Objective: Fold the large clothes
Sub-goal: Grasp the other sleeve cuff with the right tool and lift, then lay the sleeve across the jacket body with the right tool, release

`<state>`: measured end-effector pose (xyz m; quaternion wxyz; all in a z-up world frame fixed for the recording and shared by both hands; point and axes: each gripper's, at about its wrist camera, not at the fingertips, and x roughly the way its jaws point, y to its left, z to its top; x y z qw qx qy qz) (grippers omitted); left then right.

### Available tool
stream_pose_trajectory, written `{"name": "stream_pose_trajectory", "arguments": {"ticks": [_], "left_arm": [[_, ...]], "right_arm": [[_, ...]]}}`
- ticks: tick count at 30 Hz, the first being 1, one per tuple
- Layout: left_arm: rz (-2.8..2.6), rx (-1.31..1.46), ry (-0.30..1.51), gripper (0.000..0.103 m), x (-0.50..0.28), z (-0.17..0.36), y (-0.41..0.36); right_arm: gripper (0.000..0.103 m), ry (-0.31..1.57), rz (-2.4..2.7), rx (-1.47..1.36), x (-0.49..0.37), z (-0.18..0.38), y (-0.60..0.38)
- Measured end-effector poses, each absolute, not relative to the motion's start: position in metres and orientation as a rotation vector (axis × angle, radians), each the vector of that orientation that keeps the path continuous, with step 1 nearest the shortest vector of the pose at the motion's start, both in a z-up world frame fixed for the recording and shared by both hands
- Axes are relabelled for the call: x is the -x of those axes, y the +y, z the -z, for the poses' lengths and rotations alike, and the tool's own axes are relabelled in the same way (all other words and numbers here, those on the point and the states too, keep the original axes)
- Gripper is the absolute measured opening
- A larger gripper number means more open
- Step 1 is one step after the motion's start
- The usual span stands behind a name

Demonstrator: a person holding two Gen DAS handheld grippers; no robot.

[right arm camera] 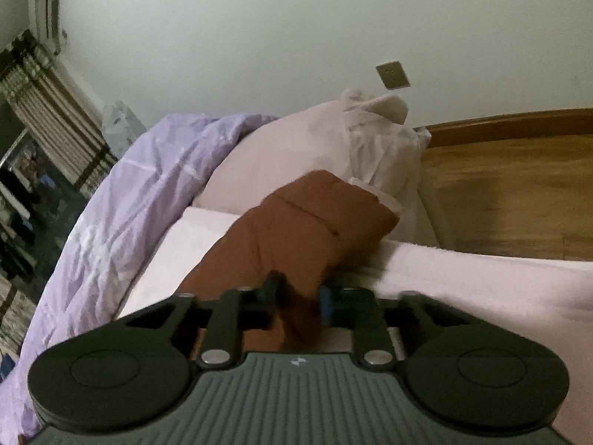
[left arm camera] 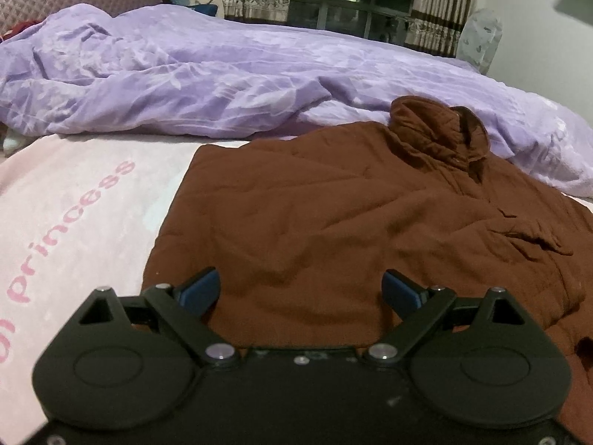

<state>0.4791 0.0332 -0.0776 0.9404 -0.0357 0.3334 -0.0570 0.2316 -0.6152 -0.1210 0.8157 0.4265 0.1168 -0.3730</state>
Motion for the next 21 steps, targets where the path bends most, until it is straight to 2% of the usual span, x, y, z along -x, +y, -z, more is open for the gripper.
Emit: {"name": "stream_pose_trajectory", "arguments": {"ticks": [2,11,19,21], "left_arm": [[0.119,0.072,0.679,0.096,-0.479,0.077,0.034],[0.127,0.114,0.666,0.096,-0.474,0.069,0.044],[0.160,0.154,0.642,0.096,-0.460,0.063,0.053],[0.184,0.154,0.631,0.096,-0.455,0.060,0.050]], "right_arm": [[0.009,0.247,0.792,-0.878,-0.233,0.115,-0.614],[0.007,0.140,0.679,-0.616,-0.254,0.035,-0.551],[0.008,0.063,0.191,-0.362,-0.302,-0.036,-0.370],[0.014,0.082,0.046,-0.317,-0.316,-0.037,-0.315]]}}
